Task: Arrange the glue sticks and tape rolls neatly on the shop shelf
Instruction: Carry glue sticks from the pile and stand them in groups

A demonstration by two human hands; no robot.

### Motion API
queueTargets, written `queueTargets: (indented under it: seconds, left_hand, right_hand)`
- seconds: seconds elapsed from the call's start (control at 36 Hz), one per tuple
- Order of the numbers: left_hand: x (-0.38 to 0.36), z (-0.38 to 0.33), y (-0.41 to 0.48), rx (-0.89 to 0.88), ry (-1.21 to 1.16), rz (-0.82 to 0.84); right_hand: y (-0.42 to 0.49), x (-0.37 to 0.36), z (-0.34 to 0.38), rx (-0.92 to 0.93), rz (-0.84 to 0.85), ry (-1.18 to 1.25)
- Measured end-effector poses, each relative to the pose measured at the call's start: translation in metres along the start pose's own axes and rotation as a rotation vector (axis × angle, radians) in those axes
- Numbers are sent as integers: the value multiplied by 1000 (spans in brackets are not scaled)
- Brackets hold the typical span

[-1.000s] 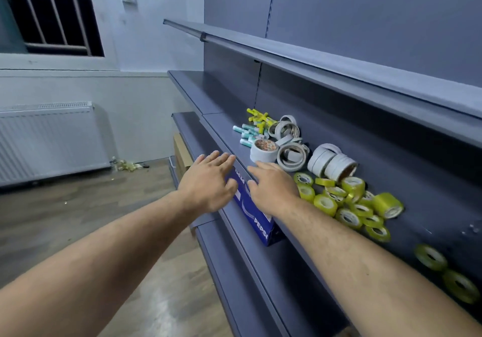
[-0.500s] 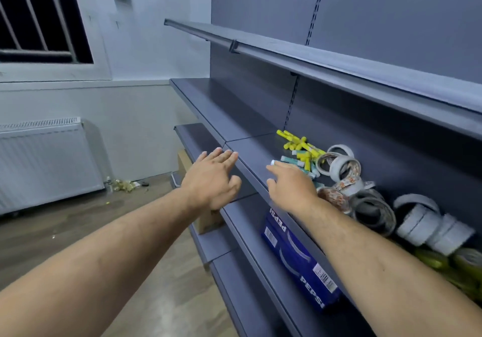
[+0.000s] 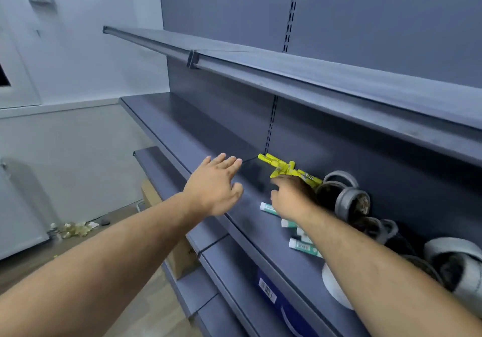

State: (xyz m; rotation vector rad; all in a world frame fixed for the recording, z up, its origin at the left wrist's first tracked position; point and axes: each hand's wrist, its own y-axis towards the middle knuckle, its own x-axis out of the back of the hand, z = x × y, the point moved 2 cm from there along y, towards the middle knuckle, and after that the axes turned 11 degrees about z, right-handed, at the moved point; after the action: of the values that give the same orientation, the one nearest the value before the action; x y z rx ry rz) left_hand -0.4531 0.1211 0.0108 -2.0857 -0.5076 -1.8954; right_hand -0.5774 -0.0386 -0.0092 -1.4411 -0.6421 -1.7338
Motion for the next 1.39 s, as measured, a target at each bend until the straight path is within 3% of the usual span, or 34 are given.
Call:
queueTargets:
  seconds: [0.28,0.53,0.64,0.81,1.06,1.14,1.39]
  left_hand:
    - [-14,-9,94,-234,52,-36]
    - [-63,-6,173,-440,-8,141]
    - [-76,-9,195,-420,58,300]
    - [-88,-4,214,-491,-51,426]
    - [-68,8,214,-478,-2,221]
    - [-72,15,219,-467,-25,251]
    - [-74,28,224,-437,-151,360]
  right_hand:
    - [52,4,-27,-120,-92,-107]
    - [79,-9,-34,-262,-49,-177]
    - [88,-14,-31,-274,0,-222]
    - [99,-17,-25,-345,71,-243]
    - [106,-14,-14,-359,17,-204]
    - [109,-17,-9,-362,-18,-187]
    - [114,-19,3,-282,84,-148]
